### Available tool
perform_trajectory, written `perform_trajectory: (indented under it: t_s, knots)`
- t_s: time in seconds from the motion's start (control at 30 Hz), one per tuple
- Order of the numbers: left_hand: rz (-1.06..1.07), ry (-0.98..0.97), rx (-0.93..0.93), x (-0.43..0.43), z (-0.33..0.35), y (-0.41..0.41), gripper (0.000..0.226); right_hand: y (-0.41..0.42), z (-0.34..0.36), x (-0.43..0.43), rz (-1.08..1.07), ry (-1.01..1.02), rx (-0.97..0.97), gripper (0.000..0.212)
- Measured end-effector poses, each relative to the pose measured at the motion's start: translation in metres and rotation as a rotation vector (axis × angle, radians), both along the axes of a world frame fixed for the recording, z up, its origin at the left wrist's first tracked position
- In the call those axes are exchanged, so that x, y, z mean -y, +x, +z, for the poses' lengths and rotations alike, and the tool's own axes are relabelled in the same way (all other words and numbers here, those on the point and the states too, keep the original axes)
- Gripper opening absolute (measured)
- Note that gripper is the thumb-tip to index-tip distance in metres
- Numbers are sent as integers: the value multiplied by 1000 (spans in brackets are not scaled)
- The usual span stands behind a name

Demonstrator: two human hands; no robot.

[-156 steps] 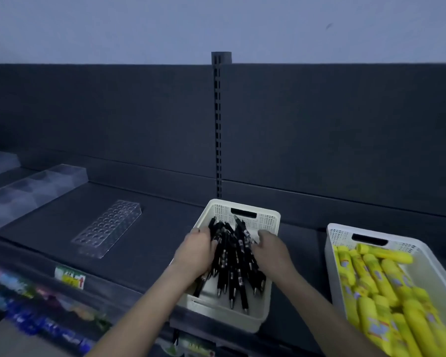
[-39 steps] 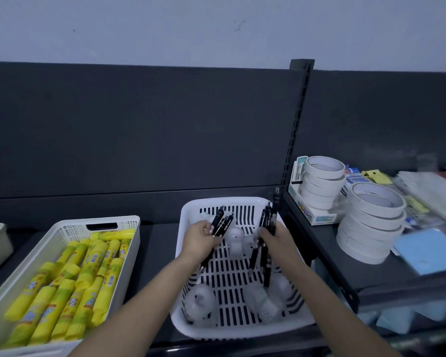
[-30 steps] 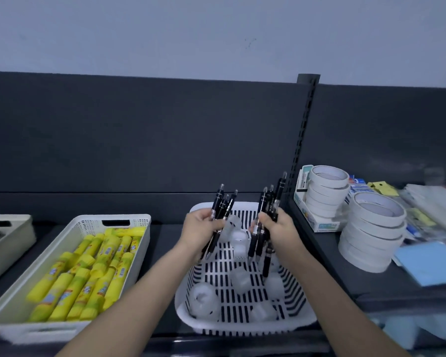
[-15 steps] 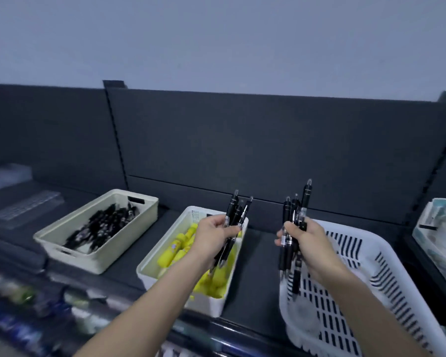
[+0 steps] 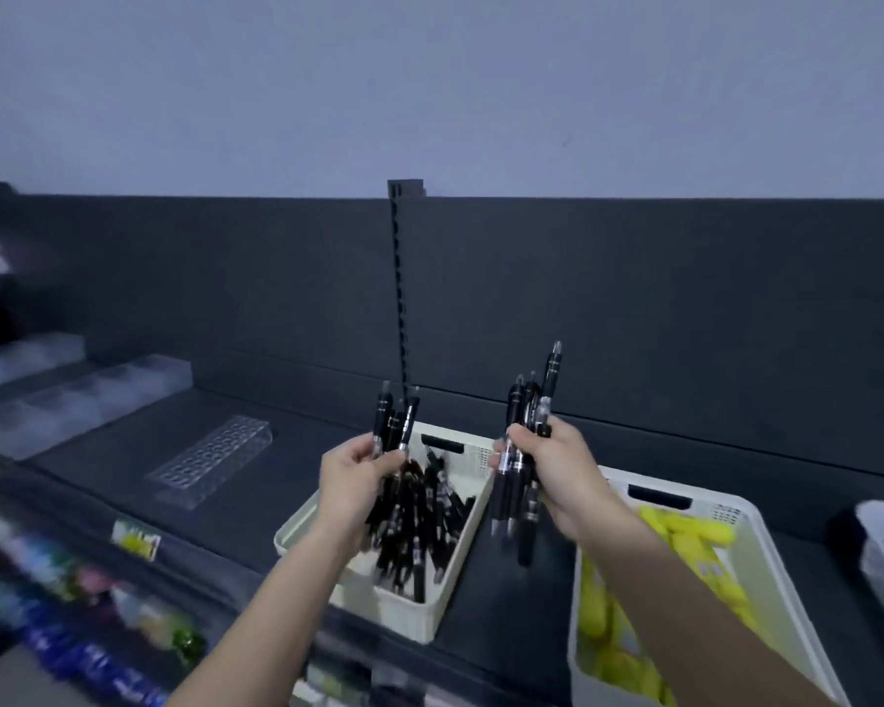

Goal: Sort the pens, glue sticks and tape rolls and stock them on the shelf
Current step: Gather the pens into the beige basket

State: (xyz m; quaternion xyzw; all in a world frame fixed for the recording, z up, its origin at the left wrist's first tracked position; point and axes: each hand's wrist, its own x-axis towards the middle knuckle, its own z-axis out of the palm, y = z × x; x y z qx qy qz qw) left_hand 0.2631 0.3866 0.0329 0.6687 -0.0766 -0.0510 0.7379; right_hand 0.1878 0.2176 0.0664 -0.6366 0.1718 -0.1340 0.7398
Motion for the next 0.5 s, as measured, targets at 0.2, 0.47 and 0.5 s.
perform_trajectory:
  t_s: [0.2,0.47,0.5]
  knots:
    - [16,96,-37,-30,-28,65,47,72,-46,-57,-23,47,-124,25]
    - [-144,416,-110,-25,-77,90,26,100,-113,-68,52,-51,-466,54]
    - [-152,451,-101,-25,-80,94,31,100,-112,-70,44,-46,-475,53]
